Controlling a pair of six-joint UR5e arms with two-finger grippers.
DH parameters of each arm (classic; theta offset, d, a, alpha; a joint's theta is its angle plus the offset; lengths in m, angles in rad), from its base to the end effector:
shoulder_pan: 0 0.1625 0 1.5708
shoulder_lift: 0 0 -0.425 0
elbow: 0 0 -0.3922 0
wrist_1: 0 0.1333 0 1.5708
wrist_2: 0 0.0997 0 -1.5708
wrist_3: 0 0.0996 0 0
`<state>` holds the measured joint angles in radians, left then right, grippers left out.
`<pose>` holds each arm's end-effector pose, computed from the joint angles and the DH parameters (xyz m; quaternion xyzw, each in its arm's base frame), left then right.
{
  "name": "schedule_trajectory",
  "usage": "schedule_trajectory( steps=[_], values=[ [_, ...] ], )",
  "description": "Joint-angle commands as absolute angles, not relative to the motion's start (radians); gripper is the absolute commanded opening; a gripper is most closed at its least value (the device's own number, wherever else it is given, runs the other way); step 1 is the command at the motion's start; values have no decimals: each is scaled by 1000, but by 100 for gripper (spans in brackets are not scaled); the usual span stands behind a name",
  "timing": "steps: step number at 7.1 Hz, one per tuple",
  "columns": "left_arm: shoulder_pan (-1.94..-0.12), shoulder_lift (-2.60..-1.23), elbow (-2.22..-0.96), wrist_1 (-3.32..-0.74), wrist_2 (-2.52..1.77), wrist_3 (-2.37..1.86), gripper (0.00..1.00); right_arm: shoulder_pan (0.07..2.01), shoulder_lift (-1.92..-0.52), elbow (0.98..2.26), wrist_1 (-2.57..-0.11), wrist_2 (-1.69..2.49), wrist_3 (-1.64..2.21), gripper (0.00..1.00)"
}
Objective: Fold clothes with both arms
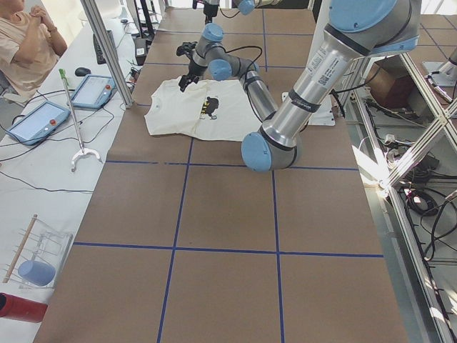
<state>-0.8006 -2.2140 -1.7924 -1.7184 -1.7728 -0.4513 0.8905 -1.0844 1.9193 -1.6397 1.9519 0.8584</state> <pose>0.3677 -0.5418 0.1713 0.3446 0.3489 0.1864 0.8513 -0.3013 -0.5253 0.2450 0.1414 -0.3815 0.0105 0.9134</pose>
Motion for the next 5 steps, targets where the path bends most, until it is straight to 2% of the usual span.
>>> schedule_trajectory(
  steps=[1, 3, 5],
  values=[
    [-865, -2151, -1821, -1723, -1850, -402, 100, 767, -900, 1751, -1692, 1786, 942, 99],
    [-865, -2149, -1822, -1745, -1929, -519, 100, 752, -861, 1665, -1684, 1775, 931, 98],
    [-864, -2128, -1813, -1772, -1962, -543, 100, 752, -856, 1518, -1469, 1773, 943, 98]
  ],
)
